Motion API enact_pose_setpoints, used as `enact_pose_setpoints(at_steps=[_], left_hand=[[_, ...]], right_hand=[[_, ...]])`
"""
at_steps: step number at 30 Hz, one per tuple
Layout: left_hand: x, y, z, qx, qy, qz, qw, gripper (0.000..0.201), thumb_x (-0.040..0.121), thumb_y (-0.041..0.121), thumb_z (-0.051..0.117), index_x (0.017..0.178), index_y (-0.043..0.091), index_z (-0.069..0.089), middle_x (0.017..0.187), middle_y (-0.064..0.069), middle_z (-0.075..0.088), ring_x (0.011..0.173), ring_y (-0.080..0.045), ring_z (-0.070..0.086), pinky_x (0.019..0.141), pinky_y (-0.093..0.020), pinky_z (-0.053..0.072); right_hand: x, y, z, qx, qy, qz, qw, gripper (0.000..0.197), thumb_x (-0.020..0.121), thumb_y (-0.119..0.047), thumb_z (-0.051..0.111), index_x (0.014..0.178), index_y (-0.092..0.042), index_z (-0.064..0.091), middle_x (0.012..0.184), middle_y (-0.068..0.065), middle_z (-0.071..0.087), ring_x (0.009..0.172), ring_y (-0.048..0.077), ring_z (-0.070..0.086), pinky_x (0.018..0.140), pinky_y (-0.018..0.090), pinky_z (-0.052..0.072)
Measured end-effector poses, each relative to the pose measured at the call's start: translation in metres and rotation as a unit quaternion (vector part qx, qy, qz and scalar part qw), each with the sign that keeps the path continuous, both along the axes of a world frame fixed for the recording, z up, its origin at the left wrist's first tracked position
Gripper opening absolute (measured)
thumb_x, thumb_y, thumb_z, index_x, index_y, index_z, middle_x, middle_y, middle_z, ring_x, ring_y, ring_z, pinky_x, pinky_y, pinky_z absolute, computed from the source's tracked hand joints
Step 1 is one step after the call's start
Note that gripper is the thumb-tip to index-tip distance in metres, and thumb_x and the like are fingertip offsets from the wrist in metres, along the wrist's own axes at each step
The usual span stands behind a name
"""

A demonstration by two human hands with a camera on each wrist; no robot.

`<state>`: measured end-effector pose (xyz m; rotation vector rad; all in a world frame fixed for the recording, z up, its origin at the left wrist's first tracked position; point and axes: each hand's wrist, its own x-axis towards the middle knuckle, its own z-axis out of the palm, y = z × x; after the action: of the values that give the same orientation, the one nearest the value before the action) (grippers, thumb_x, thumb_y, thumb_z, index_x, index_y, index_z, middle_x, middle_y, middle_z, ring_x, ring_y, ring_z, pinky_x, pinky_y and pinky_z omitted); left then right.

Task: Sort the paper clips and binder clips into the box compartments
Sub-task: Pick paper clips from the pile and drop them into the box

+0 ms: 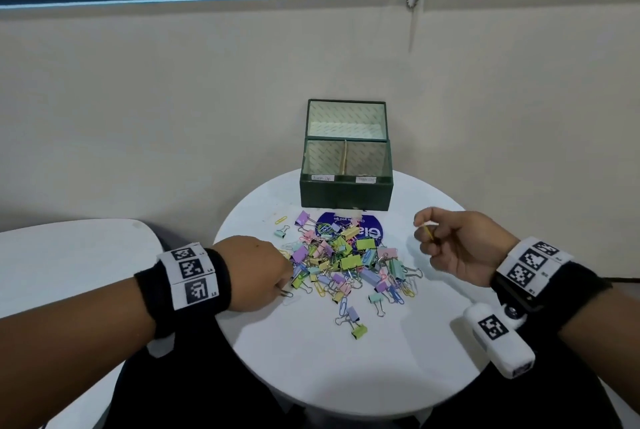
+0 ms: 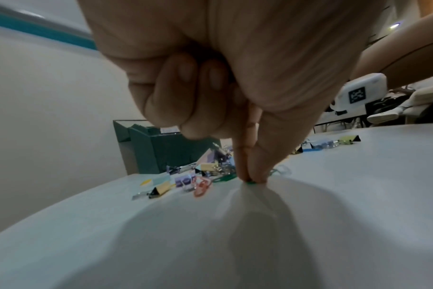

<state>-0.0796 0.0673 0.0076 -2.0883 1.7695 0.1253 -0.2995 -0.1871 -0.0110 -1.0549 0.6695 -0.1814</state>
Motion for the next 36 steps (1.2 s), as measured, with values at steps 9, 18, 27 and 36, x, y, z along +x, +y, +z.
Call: enact_pose_setpoints(at_steps=[9,18,27,36], left_hand=[[0.02,-0.024,0.032,0.026,0.08,0.034,0.996,0.017,0.083,0.046,0.062,0.089,0.032,0.07,0.075,0.018,0.058,0.071,0.0,0.053,0.066,-0.023,0.043],[-0.008,-0.011,0.004,0.053,-0.053,-0.057,0.996,0.026,0.091,0.041,0.05,0.1,0.021,0.065,0.095,-0.001,0.068,0.089,-0.028,0.063,0.078,-0.032,0.05],[-0.004,-0.01,0.002,0.055,0.0,-0.039,0.998,0.012,0.088,0.026,0.045,0.094,0.026,0.055,0.089,0.002,0.064,0.077,-0.024,0.055,0.071,-0.032,0.046],[0.002,-0.01,0.002,0.047,0.083,-0.015,0.995,0.018,0.083,0.031,0.048,0.096,0.028,0.059,0.088,0.008,0.063,0.084,-0.018,0.06,0.071,-0.028,0.045]], right_hand=[[-0.003,0.037,-0.011,-0.573,0.311,0.216,0.727,0.038,0.079,-0.044,0.072,0.064,-0.015,0.051,0.059,-0.004,0.05,0.054,0.017,0.045,0.053,0.028,0.039],[0.015,0.029,0.002,-0.627,0.311,0.261,0.665,0.012,0.071,-0.026,0.057,0.061,-0.019,0.055,0.06,-0.003,0.058,0.055,0.013,0.046,0.058,0.03,0.05],[0.06,-0.009,0.084,-0.549,0.244,0.291,0.745,0.021,0.091,-0.025,0.07,0.072,-0.018,0.062,0.057,-0.005,0.051,0.044,0.011,0.036,0.048,0.022,0.037],[0.146,-0.029,0.086,-0.676,0.294,0.17,0.654,0.017,0.091,-0.021,0.057,0.077,-0.013,0.057,0.077,0.003,0.056,0.068,0.018,0.051,0.065,0.028,0.047]])
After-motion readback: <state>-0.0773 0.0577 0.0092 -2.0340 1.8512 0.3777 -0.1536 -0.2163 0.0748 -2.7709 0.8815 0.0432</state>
